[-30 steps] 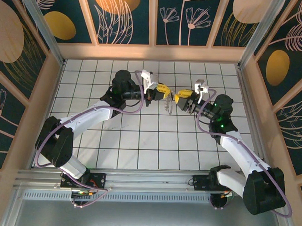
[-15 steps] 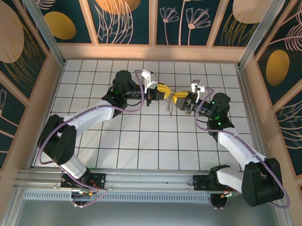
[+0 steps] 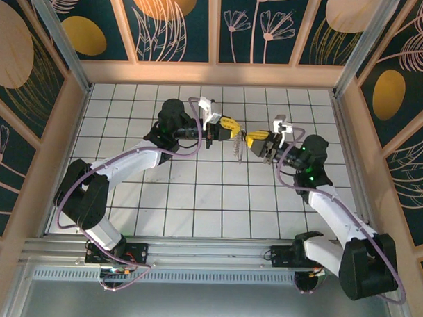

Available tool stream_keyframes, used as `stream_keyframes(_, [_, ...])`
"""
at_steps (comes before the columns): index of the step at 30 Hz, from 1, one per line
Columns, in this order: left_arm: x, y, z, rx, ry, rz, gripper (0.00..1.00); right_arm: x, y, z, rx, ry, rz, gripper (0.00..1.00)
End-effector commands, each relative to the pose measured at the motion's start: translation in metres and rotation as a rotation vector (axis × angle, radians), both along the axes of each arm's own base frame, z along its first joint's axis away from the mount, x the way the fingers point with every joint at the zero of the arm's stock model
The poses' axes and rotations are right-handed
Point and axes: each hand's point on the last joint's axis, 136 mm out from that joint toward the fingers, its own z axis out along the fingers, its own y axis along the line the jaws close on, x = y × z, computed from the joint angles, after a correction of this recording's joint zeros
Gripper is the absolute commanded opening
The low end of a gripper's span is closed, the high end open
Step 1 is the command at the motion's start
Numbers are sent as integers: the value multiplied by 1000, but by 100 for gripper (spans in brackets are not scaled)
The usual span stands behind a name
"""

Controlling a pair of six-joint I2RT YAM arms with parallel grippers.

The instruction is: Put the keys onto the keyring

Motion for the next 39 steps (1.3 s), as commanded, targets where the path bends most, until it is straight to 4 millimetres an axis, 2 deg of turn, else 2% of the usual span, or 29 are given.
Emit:
stream_keyframes(1, [-1, 0, 19, -49, -47, -31, 0, -5, -8, 14, 5, -64, -23, 21])
stream_keyframes(4, [1, 6, 22, -85, -19, -51, 0, -4, -11, 24, 16, -91, -32, 28])
stream_keyframes(10, [6, 27, 31, -183, 39, -87, 0, -2, -8, 42, 57, -120, 1, 36])
stream_keyframes(18, [3, 36, 36, -193, 44, -118, 0, 2, 2, 61, 113, -155, 78, 46])
stream_keyframes(21, [5, 38, 32, -216, 79, -144, 0, 5, 7, 66, 122, -167, 102, 49])
stream_keyframes(28, [8, 43, 34, -254, 113, -168, 0, 5, 22, 73, 127, -191, 156, 50])
stream_keyframes(39, [4, 45, 41, -271, 117, -187, 0, 8, 35, 65, 131, -190, 205, 49])
